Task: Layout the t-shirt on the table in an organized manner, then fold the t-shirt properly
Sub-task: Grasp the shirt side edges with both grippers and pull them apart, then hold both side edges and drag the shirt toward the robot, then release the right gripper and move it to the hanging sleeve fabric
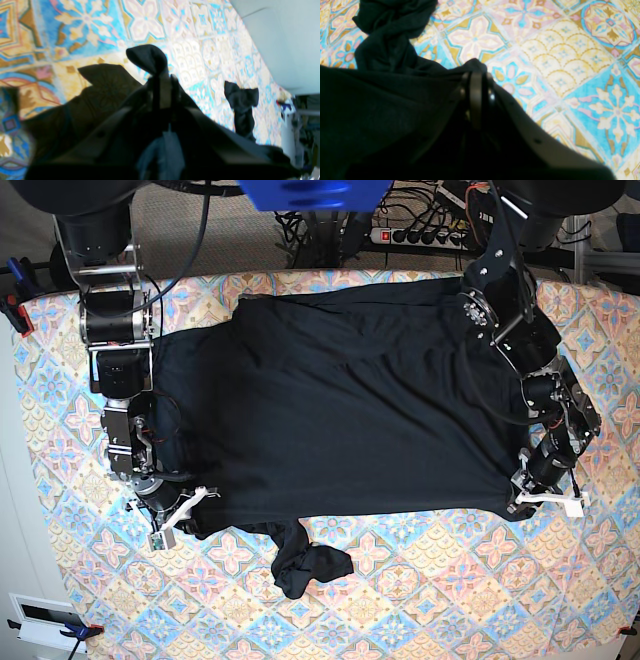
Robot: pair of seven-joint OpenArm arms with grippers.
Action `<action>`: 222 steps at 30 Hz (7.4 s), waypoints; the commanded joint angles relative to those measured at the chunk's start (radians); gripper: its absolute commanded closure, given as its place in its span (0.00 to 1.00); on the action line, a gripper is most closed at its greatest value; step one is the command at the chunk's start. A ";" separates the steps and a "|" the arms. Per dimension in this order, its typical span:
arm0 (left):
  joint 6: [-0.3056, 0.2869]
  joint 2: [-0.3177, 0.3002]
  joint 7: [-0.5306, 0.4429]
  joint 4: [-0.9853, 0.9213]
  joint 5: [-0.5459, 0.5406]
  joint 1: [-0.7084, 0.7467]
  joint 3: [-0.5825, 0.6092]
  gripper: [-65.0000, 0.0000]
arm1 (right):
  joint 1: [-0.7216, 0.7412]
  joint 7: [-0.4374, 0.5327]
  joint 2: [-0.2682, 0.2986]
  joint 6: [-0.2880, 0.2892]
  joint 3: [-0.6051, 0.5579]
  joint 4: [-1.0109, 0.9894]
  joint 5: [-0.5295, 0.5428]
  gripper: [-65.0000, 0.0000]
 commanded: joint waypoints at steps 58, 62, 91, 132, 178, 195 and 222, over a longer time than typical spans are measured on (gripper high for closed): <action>-0.036 -0.021 0.036 0.757 -0.186 0.416 0.178 1.00 | -0.120 0.025 0.093 0.002 0.136 0.258 0.012 1.00; -0.036 -0.021 0.036 0.757 -0.184 0.424 0.178 1.00 | -0.128 0.025 0.093 0.002 0.134 0.258 0.010 1.00; -0.040 -0.107 0.110 0.679 -0.181 0.560 0.184 1.00 | -0.318 -0.198 0.145 0.002 0.237 0.449 0.009 1.00; -0.043 -0.107 0.110 0.680 -0.039 0.639 0.256 0.55 | -0.389 -0.336 0.144 0.002 0.251 0.575 0.009 0.60; -0.043 -0.073 0.110 0.685 -0.143 0.728 0.092 0.55 | 0.197 -0.198 -0.083 0.053 0.071 -0.128 0.081 0.47; -0.043 -0.071 0.111 0.685 -0.146 0.748 0.043 0.55 | 0.193 0.040 -0.088 -0.004 0.071 -0.128 -0.200 0.47; -0.043 -0.071 0.111 0.685 -0.146 0.749 0.043 0.55 | 0.122 0.075 -0.237 -0.092 0.071 -0.129 -0.309 0.47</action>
